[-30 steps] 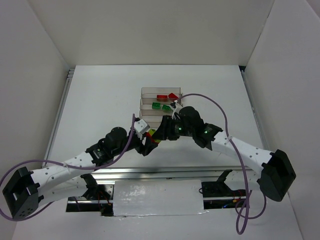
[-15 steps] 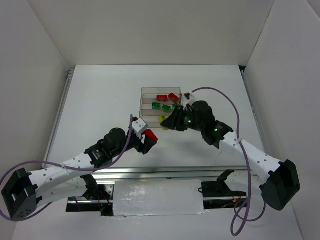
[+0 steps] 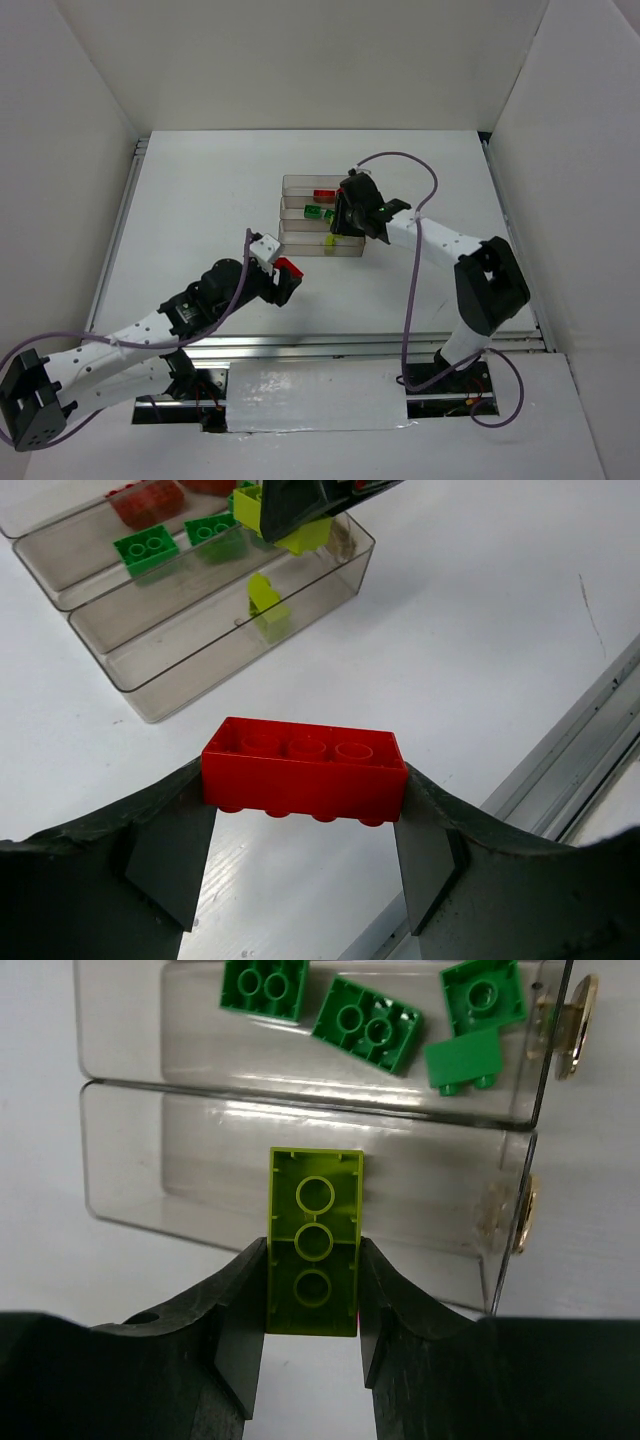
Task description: Sort the legos into containers by color
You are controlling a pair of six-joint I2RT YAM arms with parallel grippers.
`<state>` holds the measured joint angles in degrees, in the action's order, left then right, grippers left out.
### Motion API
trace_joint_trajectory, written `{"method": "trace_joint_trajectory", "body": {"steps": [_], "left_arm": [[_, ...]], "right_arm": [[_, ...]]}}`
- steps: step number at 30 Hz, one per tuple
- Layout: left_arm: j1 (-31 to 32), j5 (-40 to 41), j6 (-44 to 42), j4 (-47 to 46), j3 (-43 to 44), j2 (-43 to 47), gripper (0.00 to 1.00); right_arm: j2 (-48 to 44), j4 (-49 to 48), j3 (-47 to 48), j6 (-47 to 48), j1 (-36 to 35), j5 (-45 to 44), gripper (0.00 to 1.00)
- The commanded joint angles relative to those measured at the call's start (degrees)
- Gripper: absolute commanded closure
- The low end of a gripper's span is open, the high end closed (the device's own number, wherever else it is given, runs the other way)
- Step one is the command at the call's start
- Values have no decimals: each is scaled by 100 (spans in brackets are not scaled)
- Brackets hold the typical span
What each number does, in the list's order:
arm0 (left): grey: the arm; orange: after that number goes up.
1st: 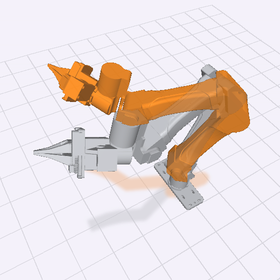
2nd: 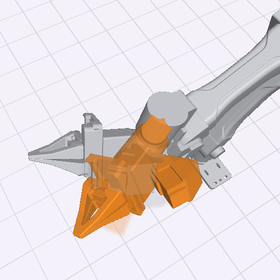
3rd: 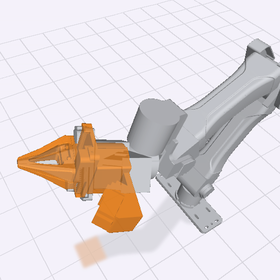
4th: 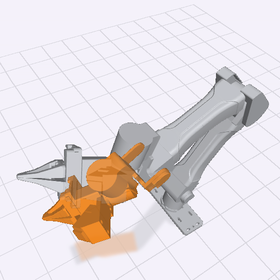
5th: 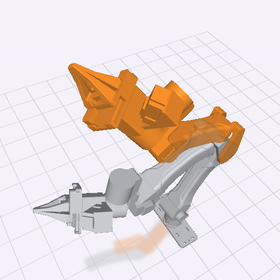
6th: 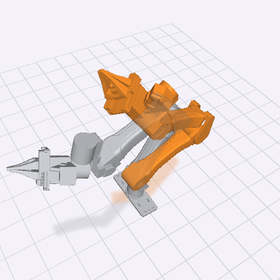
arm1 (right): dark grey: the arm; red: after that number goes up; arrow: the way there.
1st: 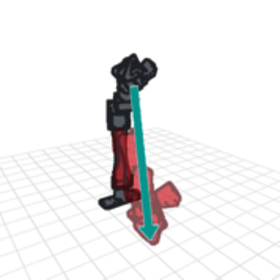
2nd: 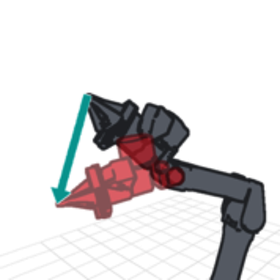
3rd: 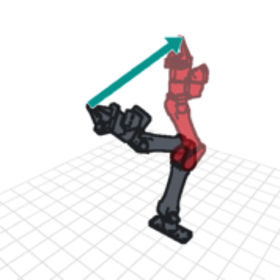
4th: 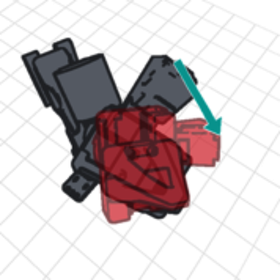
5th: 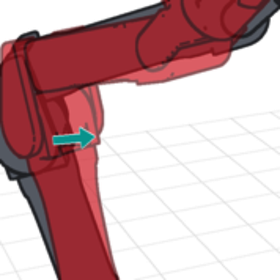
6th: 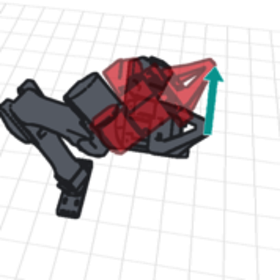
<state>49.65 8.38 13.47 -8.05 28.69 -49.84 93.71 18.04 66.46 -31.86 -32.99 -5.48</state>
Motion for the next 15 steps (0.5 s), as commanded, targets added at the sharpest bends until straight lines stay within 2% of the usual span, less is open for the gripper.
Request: {"method": "trace_joint_trajectory", "body": {"steps": [1,3,4,5,8,11,12,15], "left_arm": [[1,383,243,93,84,299,100],[1,357,305,120,84,361,100],[1,331,322,129,84,405,100],[1,331,357,137,93,414,100],[1,348,375,207,189,379,100],[1,480,463,330,339,274,100],[1,532,515,357,383,239,100],[1,725,664,427,523,142,100]], "right_arm": [[392,515,631,329,12,-586,98],[629,612,815,364,21,-551,92],[674,621,834,364,21,-490,80],[718,595,851,373,21,-463,74],[719,560,825,364,21,-384,63],[657,551,781,347,21,-340,43],[596,560,772,347,12,-340,41],[394,543,676,321,3,-296,16]]}}
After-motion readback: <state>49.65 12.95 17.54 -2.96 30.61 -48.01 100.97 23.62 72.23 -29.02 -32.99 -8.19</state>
